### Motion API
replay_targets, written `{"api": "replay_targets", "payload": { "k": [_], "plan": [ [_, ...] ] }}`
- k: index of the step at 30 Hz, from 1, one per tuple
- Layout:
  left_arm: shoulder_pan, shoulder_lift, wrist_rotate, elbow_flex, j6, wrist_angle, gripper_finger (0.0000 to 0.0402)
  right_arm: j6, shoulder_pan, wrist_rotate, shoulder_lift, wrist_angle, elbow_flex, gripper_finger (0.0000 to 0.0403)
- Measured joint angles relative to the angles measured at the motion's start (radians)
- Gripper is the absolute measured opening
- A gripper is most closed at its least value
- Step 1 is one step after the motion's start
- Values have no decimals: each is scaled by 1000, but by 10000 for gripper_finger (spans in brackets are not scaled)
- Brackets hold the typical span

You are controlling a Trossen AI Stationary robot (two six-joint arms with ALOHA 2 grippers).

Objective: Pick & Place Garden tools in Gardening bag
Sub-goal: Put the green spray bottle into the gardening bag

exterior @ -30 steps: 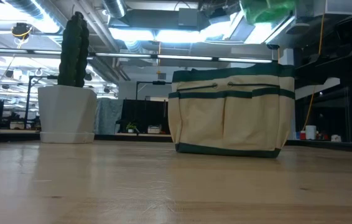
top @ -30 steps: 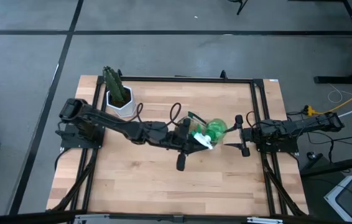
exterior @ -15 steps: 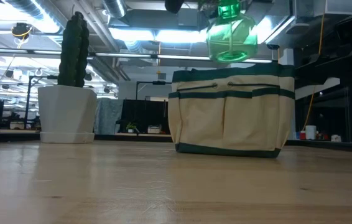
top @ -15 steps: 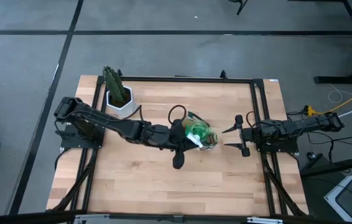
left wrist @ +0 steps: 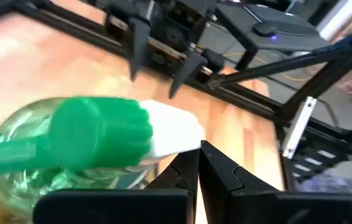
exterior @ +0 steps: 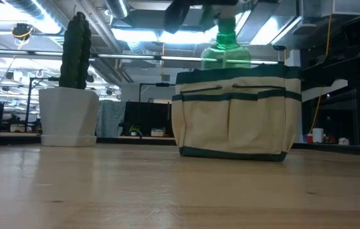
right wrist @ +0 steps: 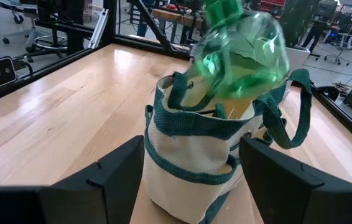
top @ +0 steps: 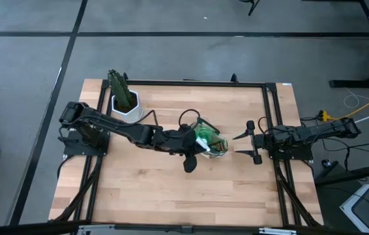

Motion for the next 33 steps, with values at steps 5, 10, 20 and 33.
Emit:
{"api": "replay_targets", "payload": {
  "k": [5,10,20,33],
  "plan": [
    [8,29,58,0,-64,-2,3,0,0,0,0,0,0,265],
    [24,44,63,0,-173,-69,3,0,0,0,0,0,0,265],
    [69,45,-17,0,-260,-95,3,0,0,0,0,0,0,265],
    [96,66,-21,0,-294,-123,41,0,0,0,0,0,0,265]
  ]
}}
